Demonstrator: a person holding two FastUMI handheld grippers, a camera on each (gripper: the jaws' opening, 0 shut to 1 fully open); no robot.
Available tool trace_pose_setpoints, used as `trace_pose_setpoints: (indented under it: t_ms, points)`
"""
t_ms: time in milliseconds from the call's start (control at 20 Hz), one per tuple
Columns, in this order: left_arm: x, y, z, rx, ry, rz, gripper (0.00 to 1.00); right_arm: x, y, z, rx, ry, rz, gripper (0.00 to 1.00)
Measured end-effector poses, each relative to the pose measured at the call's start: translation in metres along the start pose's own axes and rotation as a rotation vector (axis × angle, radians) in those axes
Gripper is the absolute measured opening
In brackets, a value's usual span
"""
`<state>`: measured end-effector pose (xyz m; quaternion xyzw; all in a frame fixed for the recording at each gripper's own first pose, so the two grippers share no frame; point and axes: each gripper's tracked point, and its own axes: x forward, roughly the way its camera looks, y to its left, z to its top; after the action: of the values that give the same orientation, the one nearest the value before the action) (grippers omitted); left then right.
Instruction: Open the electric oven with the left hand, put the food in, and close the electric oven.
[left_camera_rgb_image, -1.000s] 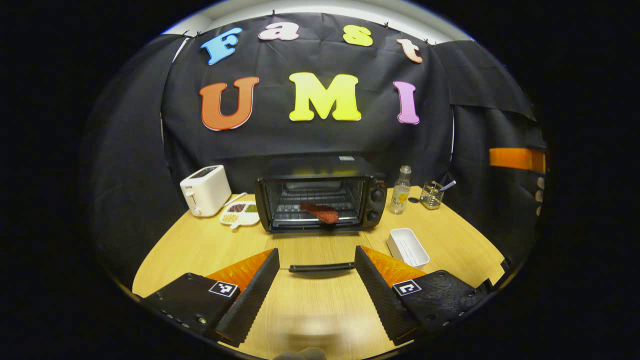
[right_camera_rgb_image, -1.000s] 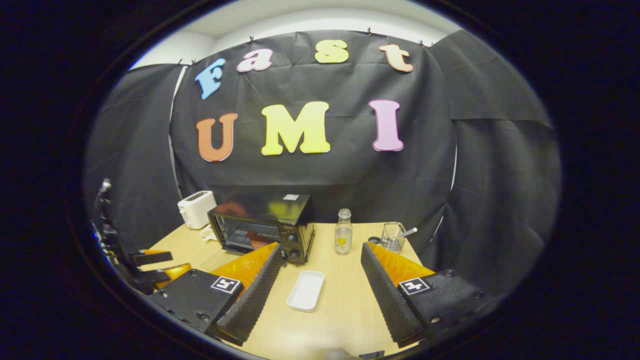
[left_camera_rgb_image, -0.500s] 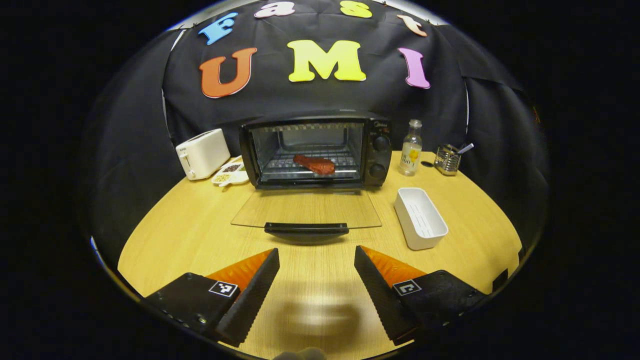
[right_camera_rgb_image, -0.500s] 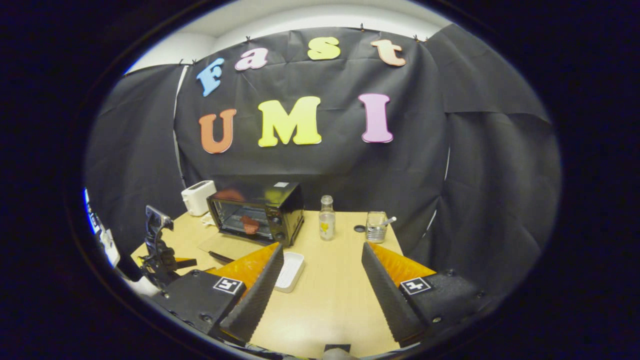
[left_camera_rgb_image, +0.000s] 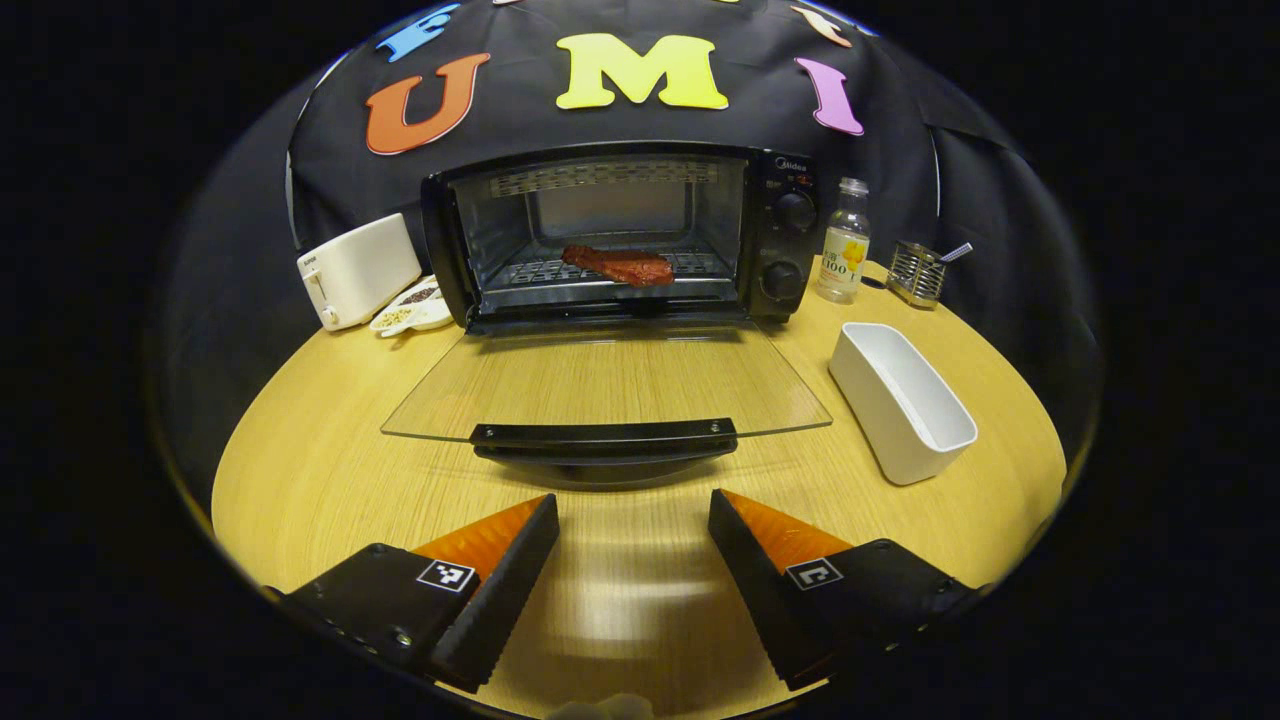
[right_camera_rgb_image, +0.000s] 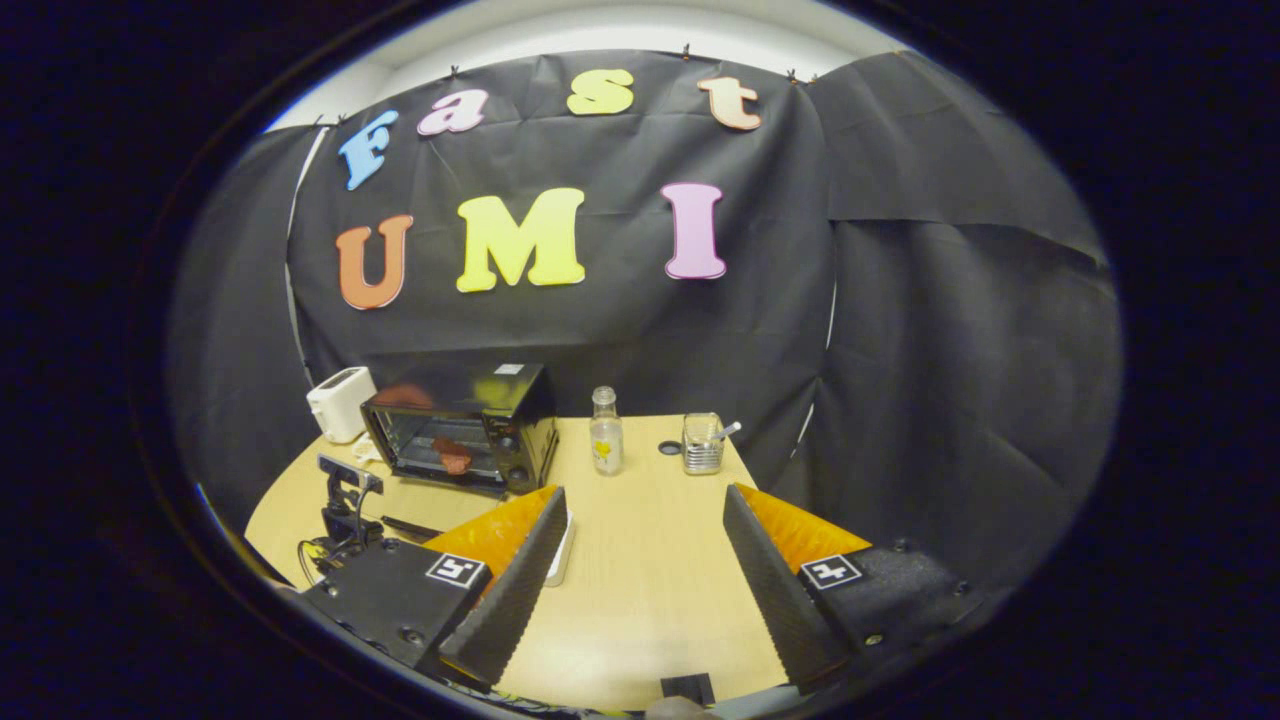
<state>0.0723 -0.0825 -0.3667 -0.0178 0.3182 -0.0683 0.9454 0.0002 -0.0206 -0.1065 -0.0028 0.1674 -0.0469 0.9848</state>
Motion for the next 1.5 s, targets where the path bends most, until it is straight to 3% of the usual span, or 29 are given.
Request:
trace_pose_setpoints:
  t_ms: [300,350,500,1100,1500]
  points:
    - [0.015,0.008,0.005,0.007,0.001,0.001,0.96,0.0,0.009,0.001,0.01,0.006,-0.035,1.0]
    - [0.018,0.018,0.003,0.002,0.007,0.002,0.93,0.001,0.012,0.001,0.013,0.006,-0.035,1.0]
    - [0.017,0.023,0.009,-0.004,0.006,0.011,0.97,0.001,0.018,0.004,0.022,0.002,-0.029,0.99]
    - [-0.001,0.024,0.102,0.052,-0.149,-0.015,0.97,0.009,0.021,0.008,0.08,0.007,-0.02,1.0]
    - [-0.009,0.028,0.142,0.045,-0.186,-0.017,0.97,0.01,0.012,0.009,0.123,-0.012,-0.031,1.0]
